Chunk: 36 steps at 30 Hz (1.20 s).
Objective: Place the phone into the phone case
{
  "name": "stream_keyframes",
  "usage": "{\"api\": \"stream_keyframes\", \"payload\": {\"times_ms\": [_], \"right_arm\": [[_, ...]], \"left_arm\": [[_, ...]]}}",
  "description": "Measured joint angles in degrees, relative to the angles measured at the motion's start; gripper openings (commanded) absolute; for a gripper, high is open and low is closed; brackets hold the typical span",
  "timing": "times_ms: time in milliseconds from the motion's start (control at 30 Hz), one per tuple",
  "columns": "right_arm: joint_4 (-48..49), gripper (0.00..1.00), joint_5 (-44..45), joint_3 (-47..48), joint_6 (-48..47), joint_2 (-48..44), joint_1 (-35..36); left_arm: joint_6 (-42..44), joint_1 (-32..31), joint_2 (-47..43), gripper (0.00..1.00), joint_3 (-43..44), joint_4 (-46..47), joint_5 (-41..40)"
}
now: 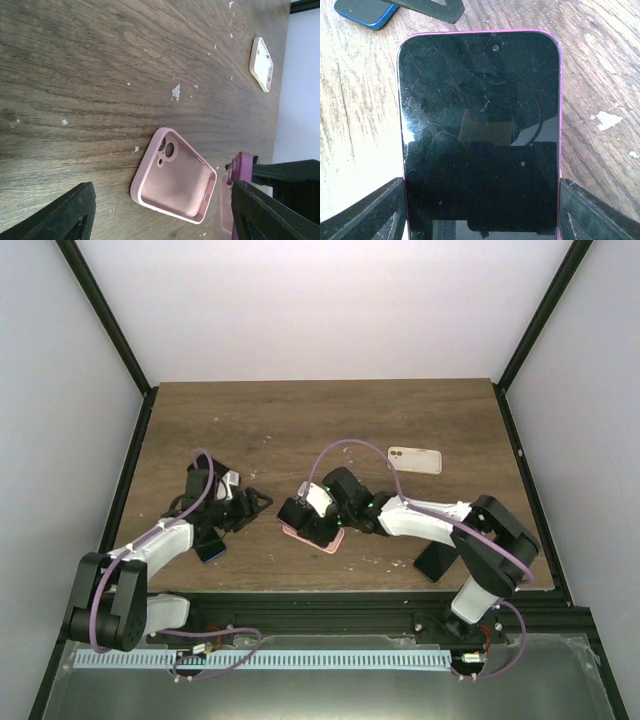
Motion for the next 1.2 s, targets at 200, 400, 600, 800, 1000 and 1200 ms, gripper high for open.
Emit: {"api": "stream_keyframes", "payload": {"times_ms": [200, 400, 600, 800, 1000, 1200], "right_arm": [[5.9, 0.63, -0.4, -2.8, -0.7, 2.1, 0.0], [9.7, 0.64, -0.3, -5.6, -2.1, 2.8, 0.0], [13.8, 0.64, 0.1, -7.7, -2.7, 2.8, 0.0], [14.0, 0.64, 0.5, -7.7, -3.6, 2.9, 0.0], [15.1, 0.64, 1.2, -8.0, -4.7, 2.9, 0.0], [19.3, 0.64, 2.5, -10.4, -5.9, 3.0, 0.0]], "left_arm": [[0.4, 0.0, 1.5, 0.70, 0.0, 0.1, 1.9], [0.4, 0.0, 2.9, 0.67, 0.0, 1.7, 4.1], [0.4, 0.0, 4.9, 0.64, 0.0, 3.8, 6.0], [-0.3, 0.0, 7.5, 0.63, 0.0, 6.2, 6.9], [-1.2, 0.0, 8.3, 0.62, 0.0, 7.6, 7.8], [-1.4, -0.3, 8.3, 0.61, 0.0, 8.3, 8.3]]}}
